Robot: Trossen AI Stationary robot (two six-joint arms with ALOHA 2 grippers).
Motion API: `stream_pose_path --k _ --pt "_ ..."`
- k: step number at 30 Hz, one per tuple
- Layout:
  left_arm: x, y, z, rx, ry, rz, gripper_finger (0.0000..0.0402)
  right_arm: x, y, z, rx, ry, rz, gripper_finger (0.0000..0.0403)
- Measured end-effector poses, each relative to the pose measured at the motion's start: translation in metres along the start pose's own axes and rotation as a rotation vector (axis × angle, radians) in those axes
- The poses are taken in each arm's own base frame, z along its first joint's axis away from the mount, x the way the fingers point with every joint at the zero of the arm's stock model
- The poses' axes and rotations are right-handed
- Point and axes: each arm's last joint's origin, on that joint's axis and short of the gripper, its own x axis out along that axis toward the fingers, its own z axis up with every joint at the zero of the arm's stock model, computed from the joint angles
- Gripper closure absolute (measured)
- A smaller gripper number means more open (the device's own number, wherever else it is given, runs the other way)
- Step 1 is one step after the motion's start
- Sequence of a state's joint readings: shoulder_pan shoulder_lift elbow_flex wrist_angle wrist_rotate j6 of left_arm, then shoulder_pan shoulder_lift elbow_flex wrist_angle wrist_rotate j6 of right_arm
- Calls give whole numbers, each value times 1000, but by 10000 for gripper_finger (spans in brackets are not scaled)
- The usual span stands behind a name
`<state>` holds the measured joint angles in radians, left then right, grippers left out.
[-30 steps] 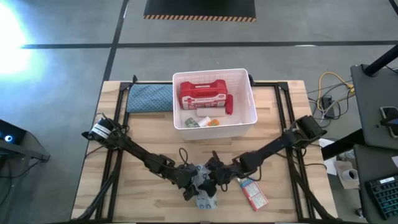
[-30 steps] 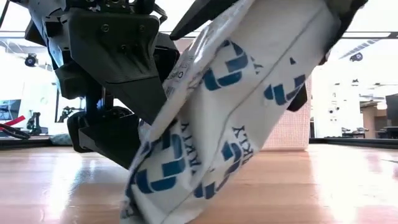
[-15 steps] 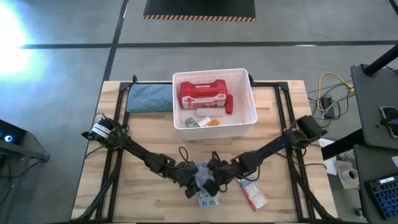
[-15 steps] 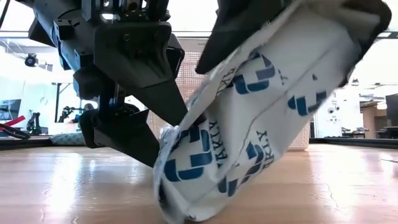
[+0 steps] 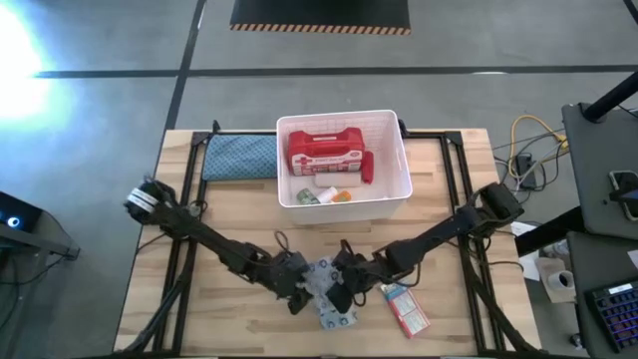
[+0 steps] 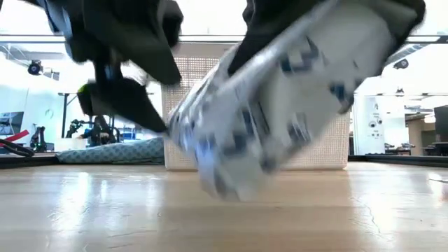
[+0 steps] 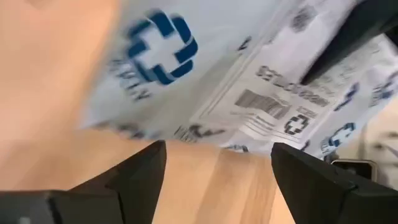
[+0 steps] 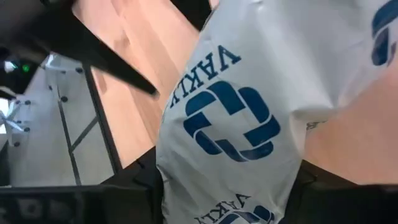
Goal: Pick & place medical supplies in basket/bin
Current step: Put the mailer bag into the bin
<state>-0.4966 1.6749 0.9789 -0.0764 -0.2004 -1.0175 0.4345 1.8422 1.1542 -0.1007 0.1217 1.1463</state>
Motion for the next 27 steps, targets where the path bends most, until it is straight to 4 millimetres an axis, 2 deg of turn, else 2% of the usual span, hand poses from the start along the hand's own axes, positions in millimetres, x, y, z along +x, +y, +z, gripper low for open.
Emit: stream_pose_path --k 3,5,9,11,13,16,20,24,27 --pt "-42 -8 2 24 -90 51 140 -21 6 15 -4 -78 19 214" --pt "-73 -14 2 32 -167 52 146 -44 14 30 -18 -168 50 205" --pt "-131 -19 5 1 -355 10 155 -105 29 66 -65 -422 78 203" --pt "-150 -17 6 -19 -443 1 158 -136 27 84 -72 -543 27 208" --pt "-165 -14 10 -47 -512 -7 160 -164 17 105 -51 -619 -39 213" --pt "-176 -11 13 -66 -552 -19 160 -198 -10 135 23 -669 -159 216" --pt "-176 -12 13 -48 -554 -13 160 -226 -53 164 149 -624 -324 216" --pt "-167 -14 10 -37 -543 4 160 -227 -94 178 222 -398 -405 209" --pt "-159 -15 8 -41 -533 18 160 -217 -109 178 259 -263 -457 193"
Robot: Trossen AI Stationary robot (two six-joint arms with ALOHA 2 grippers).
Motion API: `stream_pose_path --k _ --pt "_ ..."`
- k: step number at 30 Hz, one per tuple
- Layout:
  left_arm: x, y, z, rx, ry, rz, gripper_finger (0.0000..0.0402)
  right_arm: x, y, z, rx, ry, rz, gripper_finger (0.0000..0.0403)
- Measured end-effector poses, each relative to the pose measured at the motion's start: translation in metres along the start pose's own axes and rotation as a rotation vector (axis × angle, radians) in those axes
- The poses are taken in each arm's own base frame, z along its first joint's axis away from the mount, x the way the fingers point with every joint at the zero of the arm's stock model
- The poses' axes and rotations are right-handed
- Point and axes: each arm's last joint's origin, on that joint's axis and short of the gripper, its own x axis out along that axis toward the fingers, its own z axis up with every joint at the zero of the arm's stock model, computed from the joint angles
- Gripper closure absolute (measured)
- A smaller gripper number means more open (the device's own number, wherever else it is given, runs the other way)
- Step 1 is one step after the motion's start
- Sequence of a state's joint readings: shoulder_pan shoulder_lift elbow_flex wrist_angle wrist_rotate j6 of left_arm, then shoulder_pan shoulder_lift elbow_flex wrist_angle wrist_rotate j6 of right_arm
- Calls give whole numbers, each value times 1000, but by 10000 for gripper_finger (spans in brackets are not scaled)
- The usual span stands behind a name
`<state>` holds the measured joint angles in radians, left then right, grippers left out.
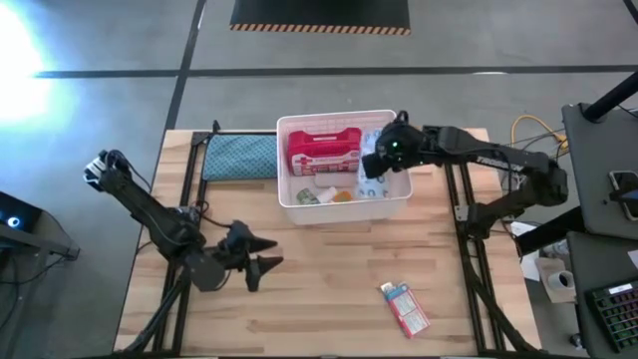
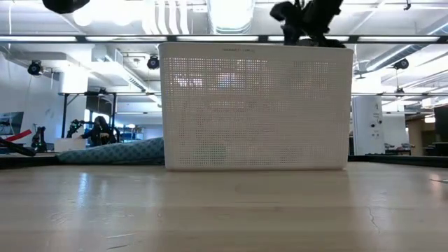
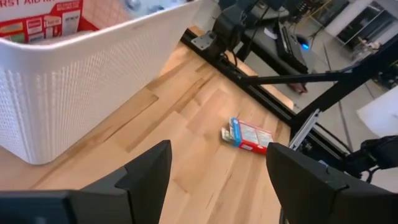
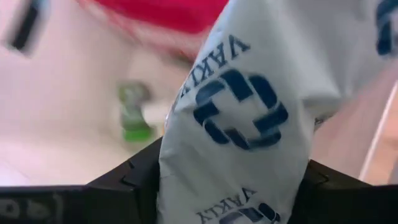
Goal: Pick & place medical supplies in basket/bin
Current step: Put the mailer bag into the bin, then put the red pill box into the bin
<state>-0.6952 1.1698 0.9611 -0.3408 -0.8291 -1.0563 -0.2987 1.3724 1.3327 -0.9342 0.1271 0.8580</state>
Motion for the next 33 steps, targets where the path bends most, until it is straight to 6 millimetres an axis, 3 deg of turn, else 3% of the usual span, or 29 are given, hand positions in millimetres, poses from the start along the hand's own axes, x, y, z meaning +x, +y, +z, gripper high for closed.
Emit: stream_pose_path --k 4,8,12,18,24,33 --pt "6 -2 -7 6 10 12 160 12 -2 -5 -27 26 -115 159" --pt "8 -2 -9 -4 21 12 160 11 2 -8 -57 -13 -147 118" --pt "8 -2 -9 -3 22 13 160 3 5 -8 -72 -55 -163 82" --pt "8 -2 -9 -3 24 11 160 -26 12 -16 -116 -81 -106 55" --pt "8 -2 -9 4 25 11 160 -63 22 -60 -205 44 -50 57" --pt "8 -2 -9 28 25 14 160 -90 41 -158 -201 404 1 62"
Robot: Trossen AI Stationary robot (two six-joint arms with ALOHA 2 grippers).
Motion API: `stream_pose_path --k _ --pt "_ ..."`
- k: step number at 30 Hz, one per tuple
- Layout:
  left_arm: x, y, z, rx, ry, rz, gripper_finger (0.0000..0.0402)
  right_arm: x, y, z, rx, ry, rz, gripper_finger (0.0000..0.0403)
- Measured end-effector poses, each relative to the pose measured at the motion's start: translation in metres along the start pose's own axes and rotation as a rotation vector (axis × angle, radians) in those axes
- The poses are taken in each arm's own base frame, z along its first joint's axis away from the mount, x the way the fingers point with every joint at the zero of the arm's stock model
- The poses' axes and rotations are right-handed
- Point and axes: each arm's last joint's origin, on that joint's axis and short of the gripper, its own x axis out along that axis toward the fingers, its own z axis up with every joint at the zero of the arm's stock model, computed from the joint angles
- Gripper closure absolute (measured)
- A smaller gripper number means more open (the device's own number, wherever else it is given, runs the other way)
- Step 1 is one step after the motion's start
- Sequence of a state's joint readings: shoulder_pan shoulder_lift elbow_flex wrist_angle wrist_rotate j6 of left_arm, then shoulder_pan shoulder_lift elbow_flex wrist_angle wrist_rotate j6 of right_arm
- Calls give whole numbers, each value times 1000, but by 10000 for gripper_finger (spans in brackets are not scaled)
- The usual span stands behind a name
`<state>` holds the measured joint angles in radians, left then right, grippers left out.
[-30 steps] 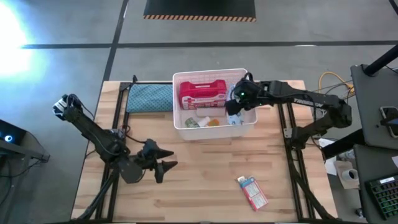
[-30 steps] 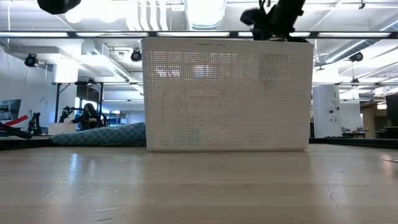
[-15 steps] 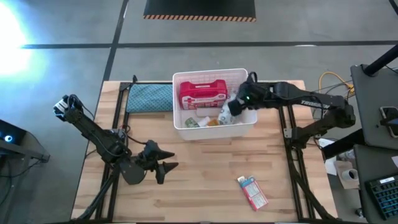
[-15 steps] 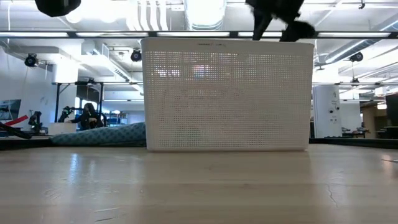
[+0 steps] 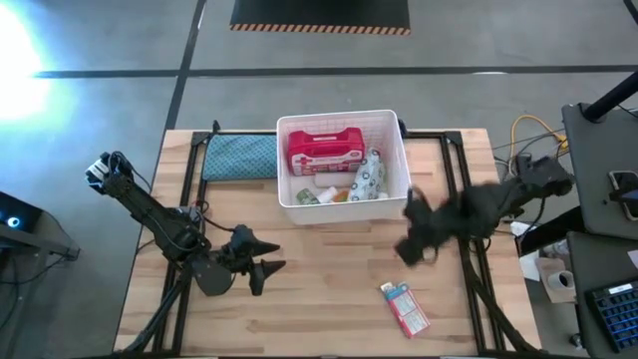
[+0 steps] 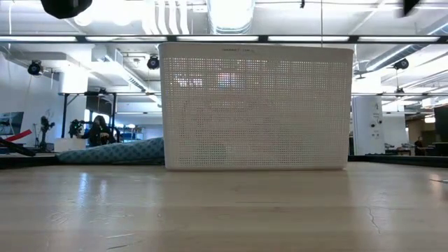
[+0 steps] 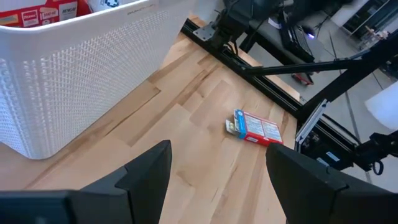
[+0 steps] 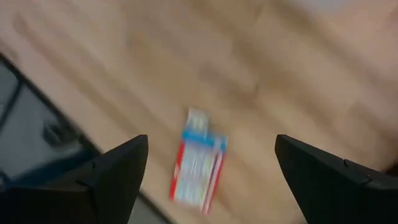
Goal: Pick & place medical supplies in basket/bin
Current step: Put the red pill box into the bin
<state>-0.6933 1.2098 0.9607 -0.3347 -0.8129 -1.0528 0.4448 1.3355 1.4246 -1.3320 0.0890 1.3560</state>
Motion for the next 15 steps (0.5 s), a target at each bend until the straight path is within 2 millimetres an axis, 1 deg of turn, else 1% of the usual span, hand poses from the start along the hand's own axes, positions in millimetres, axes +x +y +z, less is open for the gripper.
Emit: stream_pose_path --k 4,6,8,11,15 --pt "0 1 0 15 3 4 160 22 13 -39 -4 101 -62 63" --pt "0 1 -1 19 11 2 160 38 16 -56 7 156 -120 62" --pt "1 2 -3 23 32 -4 160 54 21 -73 1 201 -135 62" --pt "3 5 -6 28 69 -15 160 78 29 -94 -9 231 -95 65" --pt "4 5 -7 30 85 -21 160 109 41 -115 -25 257 28 71"
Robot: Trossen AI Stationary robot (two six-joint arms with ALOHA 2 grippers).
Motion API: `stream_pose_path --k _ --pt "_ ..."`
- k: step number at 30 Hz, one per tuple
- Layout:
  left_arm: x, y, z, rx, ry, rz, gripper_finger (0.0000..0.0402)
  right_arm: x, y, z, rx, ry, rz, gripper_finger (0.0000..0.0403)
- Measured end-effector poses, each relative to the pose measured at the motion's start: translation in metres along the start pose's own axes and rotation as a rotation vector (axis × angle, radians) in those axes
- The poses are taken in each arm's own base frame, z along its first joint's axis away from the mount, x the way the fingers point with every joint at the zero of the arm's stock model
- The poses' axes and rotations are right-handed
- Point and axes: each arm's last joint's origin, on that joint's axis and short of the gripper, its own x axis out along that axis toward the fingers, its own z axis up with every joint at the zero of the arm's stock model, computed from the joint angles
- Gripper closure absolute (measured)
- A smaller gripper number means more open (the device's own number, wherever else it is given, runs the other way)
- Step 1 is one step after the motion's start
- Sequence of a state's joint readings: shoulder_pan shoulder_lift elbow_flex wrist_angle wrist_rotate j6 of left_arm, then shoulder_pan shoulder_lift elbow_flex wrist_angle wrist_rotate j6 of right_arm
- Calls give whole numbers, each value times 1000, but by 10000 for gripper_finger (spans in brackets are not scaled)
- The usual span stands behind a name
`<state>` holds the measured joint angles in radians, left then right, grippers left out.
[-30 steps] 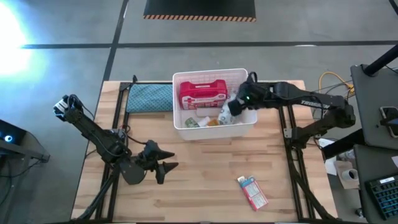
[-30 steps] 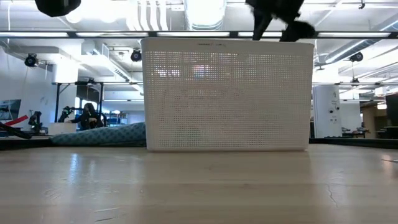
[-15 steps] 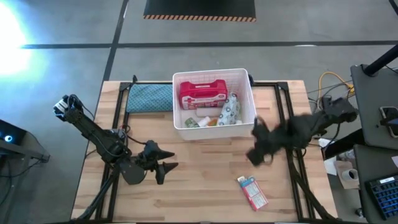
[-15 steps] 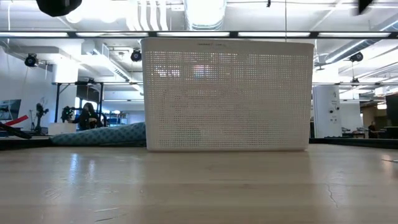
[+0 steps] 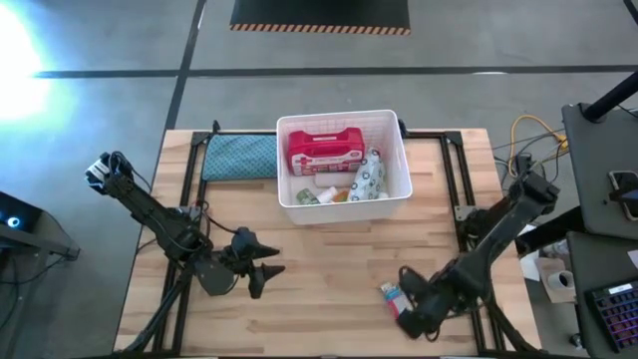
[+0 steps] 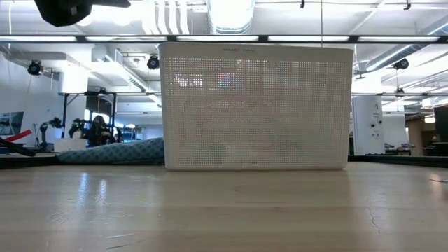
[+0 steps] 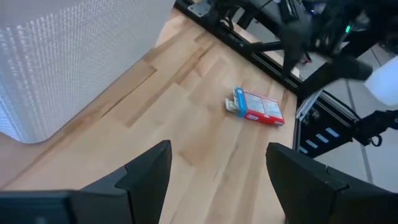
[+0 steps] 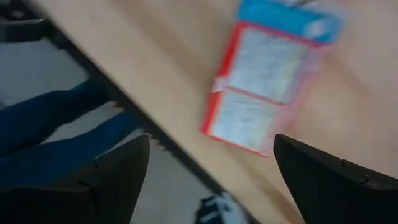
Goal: Pick & place medical supplies in basket/bin
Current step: Put the red pill box into the bin
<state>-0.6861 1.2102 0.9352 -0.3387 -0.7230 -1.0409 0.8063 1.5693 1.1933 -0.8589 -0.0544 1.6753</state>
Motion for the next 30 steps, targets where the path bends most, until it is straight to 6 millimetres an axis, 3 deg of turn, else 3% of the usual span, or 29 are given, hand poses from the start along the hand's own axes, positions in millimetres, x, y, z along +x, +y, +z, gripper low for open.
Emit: stream_pose_path --k 3,7,18,23,30 --pt "0 -1 0 -5 2 -8 160 22 3 -4 25 20 77 74" --pt "0 -2 -1 -9 27 -28 160 46 -13 -7 124 19 3 75" --pt "2 0 -6 -19 99 -55 160 75 -50 -14 180 -13 53 69" --pt "8 15 -24 -90 206 -39 160 87 -51 -11 203 4 221 69" --pt "21 46 -59 -309 286 -33 160 88 -50 12 254 -175 266 69"
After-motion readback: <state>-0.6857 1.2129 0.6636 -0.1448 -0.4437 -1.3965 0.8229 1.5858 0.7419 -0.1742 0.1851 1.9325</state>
